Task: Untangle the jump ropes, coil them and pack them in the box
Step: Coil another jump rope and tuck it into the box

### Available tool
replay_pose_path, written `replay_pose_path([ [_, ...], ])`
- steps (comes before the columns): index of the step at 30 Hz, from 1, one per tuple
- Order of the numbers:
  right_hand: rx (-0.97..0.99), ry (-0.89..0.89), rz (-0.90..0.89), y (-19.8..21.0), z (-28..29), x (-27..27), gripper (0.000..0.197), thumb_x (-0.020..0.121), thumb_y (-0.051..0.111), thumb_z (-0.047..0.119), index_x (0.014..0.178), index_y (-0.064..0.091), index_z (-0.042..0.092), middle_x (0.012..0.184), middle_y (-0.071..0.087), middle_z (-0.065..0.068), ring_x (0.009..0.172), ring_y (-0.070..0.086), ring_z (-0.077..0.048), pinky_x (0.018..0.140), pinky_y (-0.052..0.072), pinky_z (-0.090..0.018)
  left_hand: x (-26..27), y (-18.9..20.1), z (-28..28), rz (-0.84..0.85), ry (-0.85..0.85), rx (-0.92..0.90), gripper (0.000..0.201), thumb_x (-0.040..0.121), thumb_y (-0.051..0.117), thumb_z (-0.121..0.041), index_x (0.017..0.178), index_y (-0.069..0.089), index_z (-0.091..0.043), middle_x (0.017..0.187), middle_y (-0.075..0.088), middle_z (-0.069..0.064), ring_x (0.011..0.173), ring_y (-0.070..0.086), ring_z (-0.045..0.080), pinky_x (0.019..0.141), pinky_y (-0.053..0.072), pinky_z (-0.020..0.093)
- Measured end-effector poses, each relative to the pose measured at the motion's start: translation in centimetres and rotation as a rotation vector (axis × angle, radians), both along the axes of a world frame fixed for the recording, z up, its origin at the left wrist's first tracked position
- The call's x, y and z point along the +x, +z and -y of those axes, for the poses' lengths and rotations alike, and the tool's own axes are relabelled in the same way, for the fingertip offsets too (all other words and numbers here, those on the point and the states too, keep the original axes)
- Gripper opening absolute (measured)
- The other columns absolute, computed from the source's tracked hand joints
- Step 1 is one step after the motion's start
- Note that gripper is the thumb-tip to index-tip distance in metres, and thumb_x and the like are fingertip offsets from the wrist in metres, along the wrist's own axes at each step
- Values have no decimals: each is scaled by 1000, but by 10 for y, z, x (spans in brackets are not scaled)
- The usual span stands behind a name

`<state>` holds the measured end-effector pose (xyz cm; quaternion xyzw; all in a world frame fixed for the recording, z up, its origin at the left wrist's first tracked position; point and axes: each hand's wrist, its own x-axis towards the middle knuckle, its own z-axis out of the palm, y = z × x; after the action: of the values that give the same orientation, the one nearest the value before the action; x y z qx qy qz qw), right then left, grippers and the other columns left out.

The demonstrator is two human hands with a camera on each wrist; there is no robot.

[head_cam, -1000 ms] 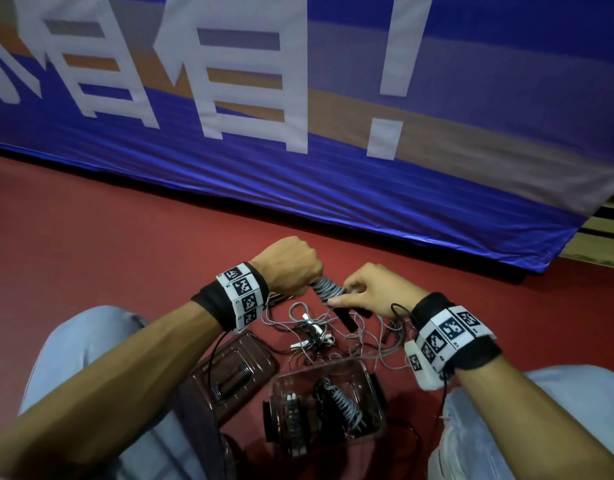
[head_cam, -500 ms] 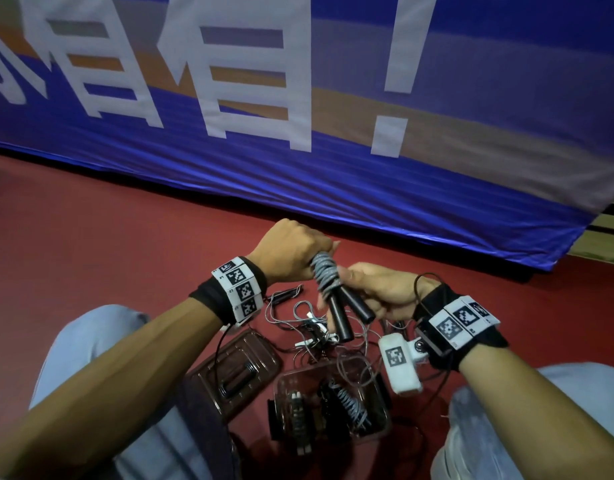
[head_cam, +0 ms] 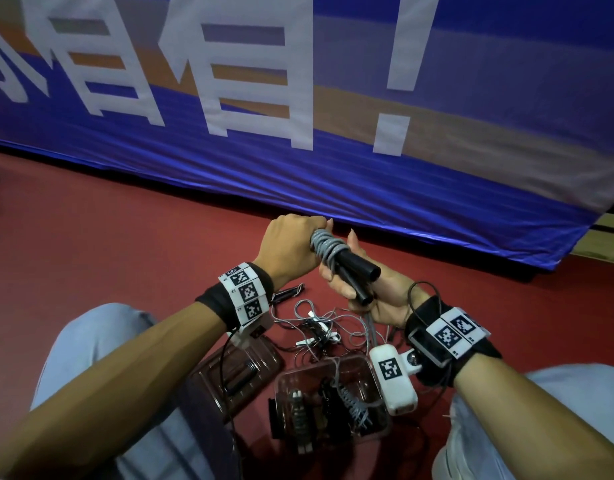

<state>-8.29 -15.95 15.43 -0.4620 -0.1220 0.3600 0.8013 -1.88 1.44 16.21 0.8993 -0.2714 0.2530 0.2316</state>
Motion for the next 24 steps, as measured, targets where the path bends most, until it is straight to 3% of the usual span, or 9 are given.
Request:
replay_pose_path([
  [2,12,-83,-48,5,-3,-3,61,99,27,62,102,51,6,64,53,2,39,39,-4,36,26,-13,1,-1,2,-71,16,-1,45,100,55,-32,59,39,-21,50,39,-8,48,46,30,49,43,35],
  [4,17,-162,-53,7,-6,-4,59,101,23,59,100,50,6,62,51,3,40,38,-4,37,20,-14,3,-2,3,-162,39,-6,44,96,57,-32,57,39,-21,52,47,-6,52,49,31,52,46,38],
  [7,77,-266,-91,5,-9,-3,44,106,33,44,100,53,5,62,49,3,40,35,-4,38,16,-15,3,-4,6,-330,73,-16,15,75,60,-31,65,58,-20,59,60,-3,60,57,29,58,52,40],
  [8,86,-293,-102,4,-10,-2,36,105,38,37,99,53,5,62,48,3,39,32,-4,37,17,-15,2,-5,7,-372,81,-33,14,70,58,-32,69,62,-19,61,61,-3,61,58,28,59,53,40],
  [11,123,-364,-156,6,-14,0,28,94,49,33,92,52,5,56,45,5,33,25,-5,35,14,-16,-3,-8,13,-491,89,-136,22,63,52,-40,63,55,-18,60,59,-3,60,55,29,58,49,36],
  [14,173,-417,-222,6,-18,2,31,95,48,38,90,54,7,57,47,6,31,24,-6,35,12,-17,-7,-10,17,-581,137,-135,32,75,54,-47,73,56,-14,72,60,1,77,61,39,65,46,35],
  [17,174,-461,-273,1,-20,4,36,108,36,33,91,54,6,60,50,4,32,25,-6,33,16,-17,-4,-11,19,-590,234,-48,32,88,61,-43,83,53,-13,85,61,10,87,63,40,71,48,37],
  [19,157,-501,-365,-3,-19,8,38,110,31,26,91,55,3,60,50,3,31,24,-6,32,17,-17,-2,-12,19,-563,298,81,32,90,60,-43,86,52,-13,90,64,11,84,63,36,71,48,36],
  [24,30,-585,-740,-26,-12,13,37,108,22,10,82,48,6,51,45,0,27,20,-7,31,13,-17,-9,-32,27,-596,353,482,21,90,59,-32,85,63,-12,71,63,-1,63,61,22,61,49,30],
])
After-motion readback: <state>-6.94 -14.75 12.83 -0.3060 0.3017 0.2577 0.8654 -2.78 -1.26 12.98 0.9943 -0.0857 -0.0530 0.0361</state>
